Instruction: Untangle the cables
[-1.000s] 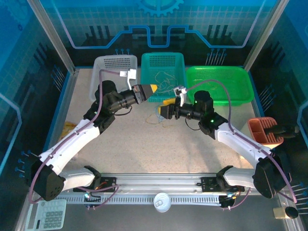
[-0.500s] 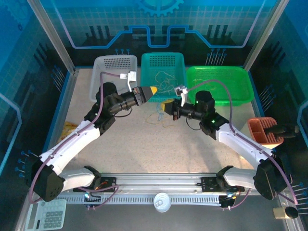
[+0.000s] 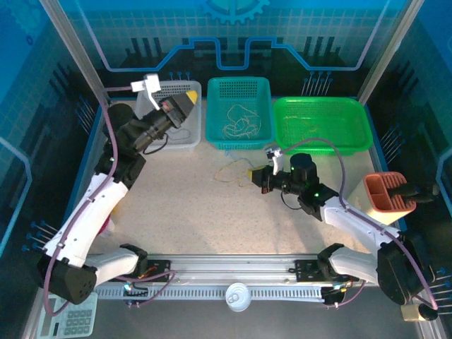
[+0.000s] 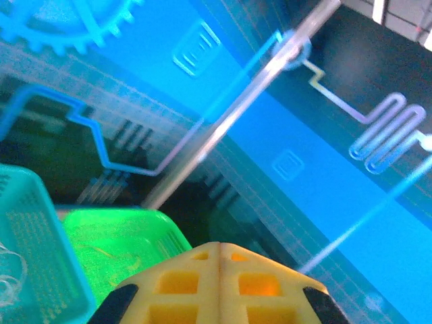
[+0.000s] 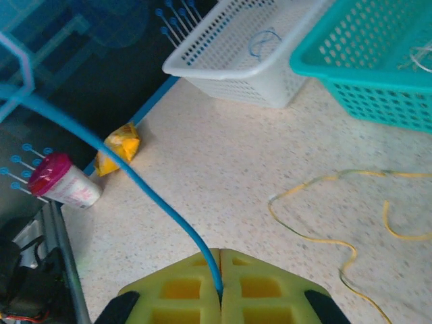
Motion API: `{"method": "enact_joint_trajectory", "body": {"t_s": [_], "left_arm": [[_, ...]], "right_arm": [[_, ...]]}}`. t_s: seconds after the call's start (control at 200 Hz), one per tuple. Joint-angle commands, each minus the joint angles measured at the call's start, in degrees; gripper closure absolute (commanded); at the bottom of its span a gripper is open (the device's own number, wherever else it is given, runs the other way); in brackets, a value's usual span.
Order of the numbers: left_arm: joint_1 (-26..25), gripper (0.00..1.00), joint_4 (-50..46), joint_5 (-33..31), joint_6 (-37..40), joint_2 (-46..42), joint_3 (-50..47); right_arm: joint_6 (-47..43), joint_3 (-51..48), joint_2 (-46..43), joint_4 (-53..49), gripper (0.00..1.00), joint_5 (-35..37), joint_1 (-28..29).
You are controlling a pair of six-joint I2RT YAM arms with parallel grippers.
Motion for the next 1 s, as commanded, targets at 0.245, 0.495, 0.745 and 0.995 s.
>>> {"method": "enact_joint_trajectory", "body": {"t_s": [0.245,0.495,0.745,0.995], "left_arm": [[7.0,1.0,-0.5,-3.1,1.0,0.5,4.3],[7.3,1.0,0.1,-3.7,1.6,3.7,6.8],[9.2,1.0,-4.4,-6.3,7.9,10.0,18.4],[13.0,1.0,-5.4,-12.5,14.4,17.5,27.3]], "right_arm": [[1.8,-4.7,-3.5,1.4,1.0,1.4,-2.8],[1.1,-0.5,-2.0,-0.5,0.97,-1.8,-0.8],[-1.4,4.6,-2.6,-6.7,0.22,-2.8,1.3],[-1.8,3.8,-6.7,-10.2,0.18,-0.6,1.3]]}}
